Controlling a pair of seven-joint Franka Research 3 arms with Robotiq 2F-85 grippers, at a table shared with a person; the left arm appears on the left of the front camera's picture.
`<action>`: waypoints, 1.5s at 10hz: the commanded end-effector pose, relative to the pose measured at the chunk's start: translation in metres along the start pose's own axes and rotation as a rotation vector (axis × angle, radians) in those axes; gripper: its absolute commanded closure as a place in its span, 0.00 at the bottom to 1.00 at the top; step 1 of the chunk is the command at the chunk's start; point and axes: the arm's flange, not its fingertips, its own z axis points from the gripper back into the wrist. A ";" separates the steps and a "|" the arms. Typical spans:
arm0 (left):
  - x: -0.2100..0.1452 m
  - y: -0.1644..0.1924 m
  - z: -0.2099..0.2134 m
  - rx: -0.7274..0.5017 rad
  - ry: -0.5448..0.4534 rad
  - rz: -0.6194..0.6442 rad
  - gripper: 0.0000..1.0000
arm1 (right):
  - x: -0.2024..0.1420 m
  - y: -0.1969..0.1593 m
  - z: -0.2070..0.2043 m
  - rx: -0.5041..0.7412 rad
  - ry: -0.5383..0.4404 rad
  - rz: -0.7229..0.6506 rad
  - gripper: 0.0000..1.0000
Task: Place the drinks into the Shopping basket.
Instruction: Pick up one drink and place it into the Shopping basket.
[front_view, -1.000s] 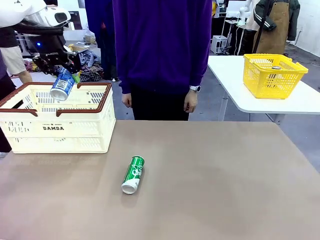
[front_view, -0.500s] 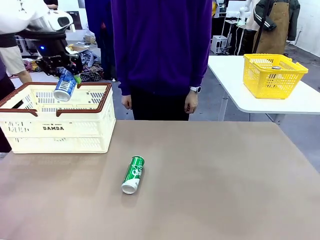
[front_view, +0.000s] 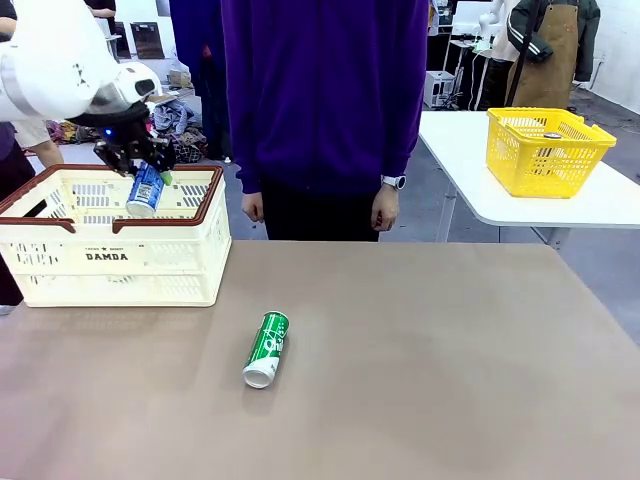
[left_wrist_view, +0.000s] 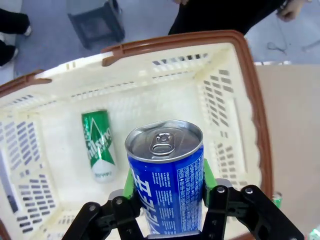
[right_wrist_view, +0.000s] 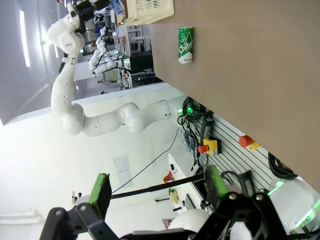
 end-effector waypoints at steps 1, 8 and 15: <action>0.007 0.014 -0.019 0.024 0.010 -0.008 1.00 | -0.002 0.004 0.001 -0.001 0.006 -0.013 0.00; 0.006 0.028 -0.088 -0.016 0.127 0.021 1.00 | -0.002 0.004 0.001 -0.001 0.006 -0.013 0.00; 0.001 0.038 -0.097 -0.025 0.159 0.050 0.00 | -0.002 0.004 0.001 -0.001 0.006 -0.013 0.00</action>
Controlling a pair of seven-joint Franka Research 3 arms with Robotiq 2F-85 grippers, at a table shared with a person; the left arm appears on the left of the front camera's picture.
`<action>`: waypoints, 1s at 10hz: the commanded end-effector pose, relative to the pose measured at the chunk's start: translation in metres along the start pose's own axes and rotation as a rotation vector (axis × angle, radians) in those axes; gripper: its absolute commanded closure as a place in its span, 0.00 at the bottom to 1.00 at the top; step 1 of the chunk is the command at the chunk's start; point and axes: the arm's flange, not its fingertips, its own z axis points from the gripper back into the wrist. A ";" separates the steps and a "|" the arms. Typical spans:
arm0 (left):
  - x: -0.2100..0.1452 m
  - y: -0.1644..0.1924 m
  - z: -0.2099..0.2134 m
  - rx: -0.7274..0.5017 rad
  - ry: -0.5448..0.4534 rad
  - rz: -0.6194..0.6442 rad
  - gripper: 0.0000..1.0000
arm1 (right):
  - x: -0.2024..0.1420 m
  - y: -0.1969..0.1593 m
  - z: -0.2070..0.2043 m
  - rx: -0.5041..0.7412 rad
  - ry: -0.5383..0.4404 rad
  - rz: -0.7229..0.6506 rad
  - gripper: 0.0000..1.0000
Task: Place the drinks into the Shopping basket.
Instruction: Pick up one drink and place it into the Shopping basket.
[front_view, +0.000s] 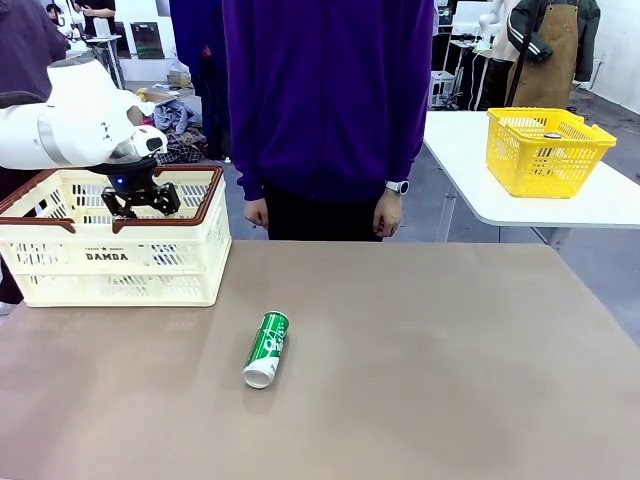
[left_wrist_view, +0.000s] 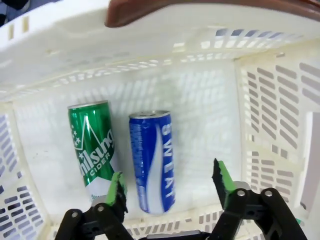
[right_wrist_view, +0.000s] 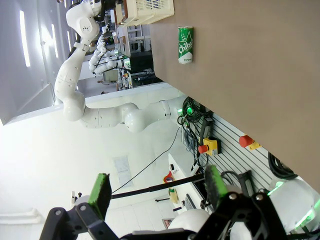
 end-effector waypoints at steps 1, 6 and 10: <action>0.002 0.006 0.006 -0.031 -0.006 0.000 0.00 | -0.002 0.004 0.001 -0.001 0.006 -0.013 0.00; -0.032 0.008 0.069 -0.085 -0.065 0.034 0.00 | -0.002 0.004 0.001 -0.001 0.006 -0.013 0.00; -0.152 0.030 0.186 -0.446 -0.040 -0.016 0.00 | -0.002 0.004 0.001 -0.001 0.006 -0.013 0.00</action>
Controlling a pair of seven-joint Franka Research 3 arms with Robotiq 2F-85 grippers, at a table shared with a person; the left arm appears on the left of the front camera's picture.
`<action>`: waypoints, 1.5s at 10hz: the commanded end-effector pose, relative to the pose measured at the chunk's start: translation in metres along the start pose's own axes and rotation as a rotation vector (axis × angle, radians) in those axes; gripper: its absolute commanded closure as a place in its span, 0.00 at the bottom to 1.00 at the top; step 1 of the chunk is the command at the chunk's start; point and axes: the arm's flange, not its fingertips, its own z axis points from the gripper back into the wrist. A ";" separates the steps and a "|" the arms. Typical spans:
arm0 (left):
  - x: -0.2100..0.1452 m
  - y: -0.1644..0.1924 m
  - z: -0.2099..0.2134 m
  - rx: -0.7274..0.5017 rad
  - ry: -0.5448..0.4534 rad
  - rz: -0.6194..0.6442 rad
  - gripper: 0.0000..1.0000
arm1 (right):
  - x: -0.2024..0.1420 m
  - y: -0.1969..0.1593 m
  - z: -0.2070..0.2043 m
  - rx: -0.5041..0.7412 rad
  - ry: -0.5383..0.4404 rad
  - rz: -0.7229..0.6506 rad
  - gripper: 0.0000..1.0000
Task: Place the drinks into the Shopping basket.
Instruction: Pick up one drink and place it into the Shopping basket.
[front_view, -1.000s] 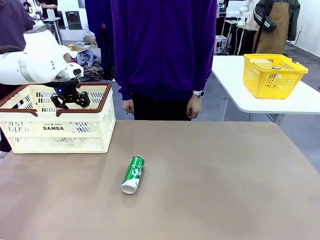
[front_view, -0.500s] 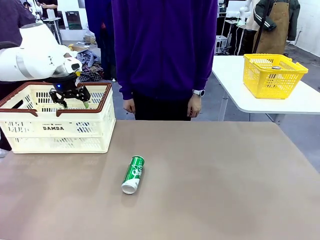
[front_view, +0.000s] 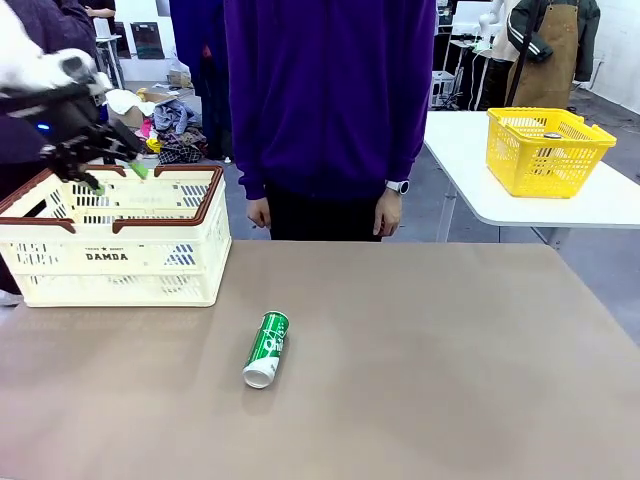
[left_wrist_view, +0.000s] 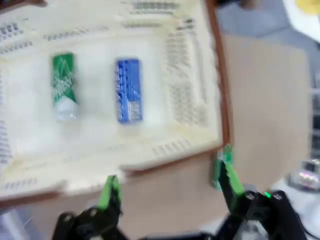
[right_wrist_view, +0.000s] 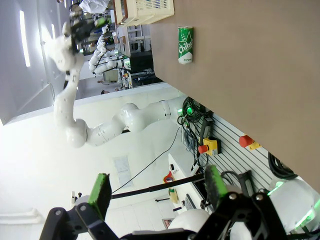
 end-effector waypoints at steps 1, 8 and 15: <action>-0.063 0.019 0.032 -0.251 0.064 -0.059 0.00 | -0.002 0.004 0.001 -0.001 0.006 -0.013 0.00; -0.174 0.079 0.054 -0.898 -0.035 0.040 0.00 | -0.002 0.004 0.001 -0.001 0.006 -0.013 0.00; -0.174 0.079 0.054 -0.898 -0.035 0.040 0.00 | -0.002 0.004 0.001 -0.001 0.006 -0.013 0.00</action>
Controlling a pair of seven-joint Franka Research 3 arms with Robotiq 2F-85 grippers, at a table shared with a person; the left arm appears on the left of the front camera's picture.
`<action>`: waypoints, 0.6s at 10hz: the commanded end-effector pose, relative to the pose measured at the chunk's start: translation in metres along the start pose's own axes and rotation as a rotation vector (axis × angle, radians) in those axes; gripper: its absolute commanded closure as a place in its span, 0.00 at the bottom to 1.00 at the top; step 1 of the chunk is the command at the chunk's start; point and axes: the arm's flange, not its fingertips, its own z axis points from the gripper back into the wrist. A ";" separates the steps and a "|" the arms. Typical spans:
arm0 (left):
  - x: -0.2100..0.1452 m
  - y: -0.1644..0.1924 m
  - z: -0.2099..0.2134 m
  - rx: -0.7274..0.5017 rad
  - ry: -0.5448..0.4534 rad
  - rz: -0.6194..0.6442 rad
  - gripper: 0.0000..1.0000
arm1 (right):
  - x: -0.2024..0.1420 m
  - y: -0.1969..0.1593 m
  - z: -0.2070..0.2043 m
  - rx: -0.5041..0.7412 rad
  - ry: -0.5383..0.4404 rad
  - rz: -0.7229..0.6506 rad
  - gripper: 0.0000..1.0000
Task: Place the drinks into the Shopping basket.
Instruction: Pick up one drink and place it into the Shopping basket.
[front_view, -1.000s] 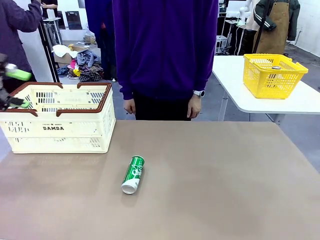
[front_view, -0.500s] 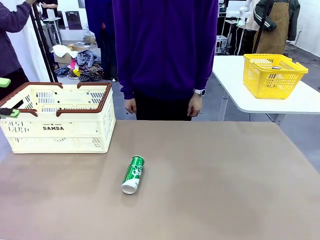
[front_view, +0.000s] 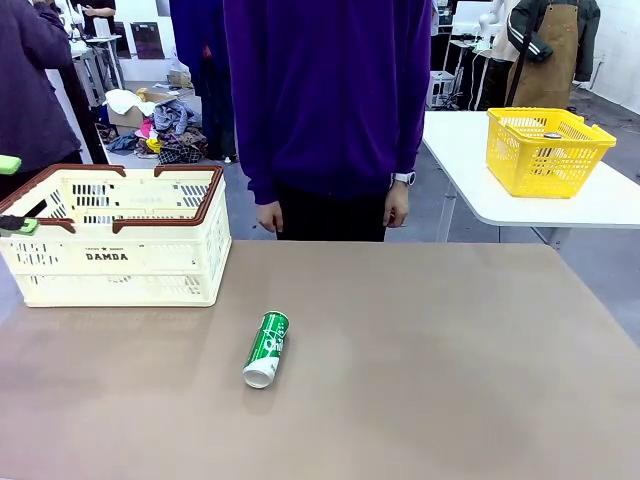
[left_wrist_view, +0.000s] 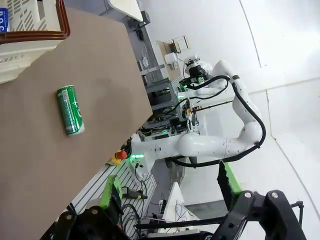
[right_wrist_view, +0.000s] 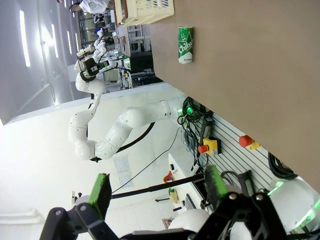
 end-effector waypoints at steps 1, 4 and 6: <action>0.001 -0.004 0.000 -0.016 -0.008 -0.002 0.00 | -0.002 0.004 0.001 -0.001 0.006 -0.013 0.00; 0.001 -0.004 0.000 -0.016 -0.008 -0.002 0.00 | -0.002 0.004 0.001 -0.001 0.006 -0.013 0.00; 0.001 -0.004 0.000 -0.016 -0.008 -0.002 0.00 | -0.002 0.004 0.001 -0.001 0.006 -0.013 0.00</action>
